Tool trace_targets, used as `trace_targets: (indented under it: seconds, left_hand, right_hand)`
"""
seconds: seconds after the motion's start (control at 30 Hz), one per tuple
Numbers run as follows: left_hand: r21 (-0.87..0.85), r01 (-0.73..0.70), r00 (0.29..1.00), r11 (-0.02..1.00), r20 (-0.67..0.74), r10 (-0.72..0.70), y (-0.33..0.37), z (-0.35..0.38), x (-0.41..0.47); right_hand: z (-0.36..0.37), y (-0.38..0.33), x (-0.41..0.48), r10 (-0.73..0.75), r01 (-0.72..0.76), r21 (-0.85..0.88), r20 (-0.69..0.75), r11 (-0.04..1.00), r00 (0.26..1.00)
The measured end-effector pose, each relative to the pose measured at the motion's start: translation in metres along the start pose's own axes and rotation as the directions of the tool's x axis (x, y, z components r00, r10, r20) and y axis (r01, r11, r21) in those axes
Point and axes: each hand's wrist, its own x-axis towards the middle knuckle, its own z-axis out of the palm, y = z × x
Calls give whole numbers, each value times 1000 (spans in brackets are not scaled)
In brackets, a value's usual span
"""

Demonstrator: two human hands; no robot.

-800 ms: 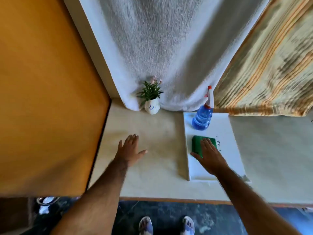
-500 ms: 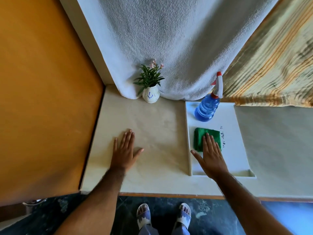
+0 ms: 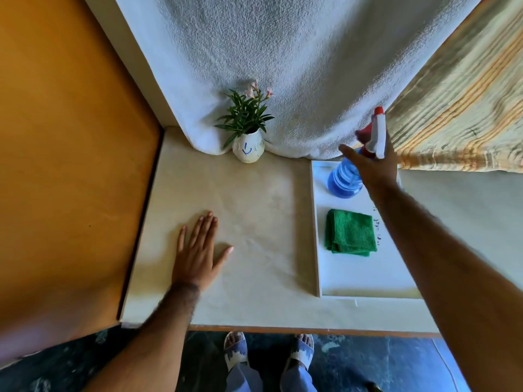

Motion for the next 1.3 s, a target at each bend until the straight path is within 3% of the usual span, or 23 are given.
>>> trace_targets:
  seconds: [0.17,0.37,0.43,0.53,0.63,0.73,1.3]
  left_hand:
    - [-1,14,1000,1000,-3,-14,2,4,0]
    - [6,3,1000,1000,-20,-3,-4,6,-2]
    - [10,5,1000,1000,-17,-5,-3,6,-1]
    - [13,2,1000,1000,-9,-2,-4,7,-2]
    - [16,2,1000,1000,-14,-2,-4,7,-2]
    - [6,2,999,1000,-35,-2,-3,8,-1]
    - [-9,6,998,1000,-66,-7,-3,8,0]
  right_hand:
    - [11,19,5,98,-91,61,-118,994,988]
    - [22,-21,3,-89,109,174,-118,979,989]
    - [32,-38,-1,-111,118,177,-53,977,992]
    - [64,-53,-19,-53,48,37,142,998,988]
    - [106,-52,-48,108,-80,-92,351,993,930]
    - [140,-44,-69,243,-182,-177,433,967,868]
    - [184,-44,-65,387,-226,-434,329,872,862]
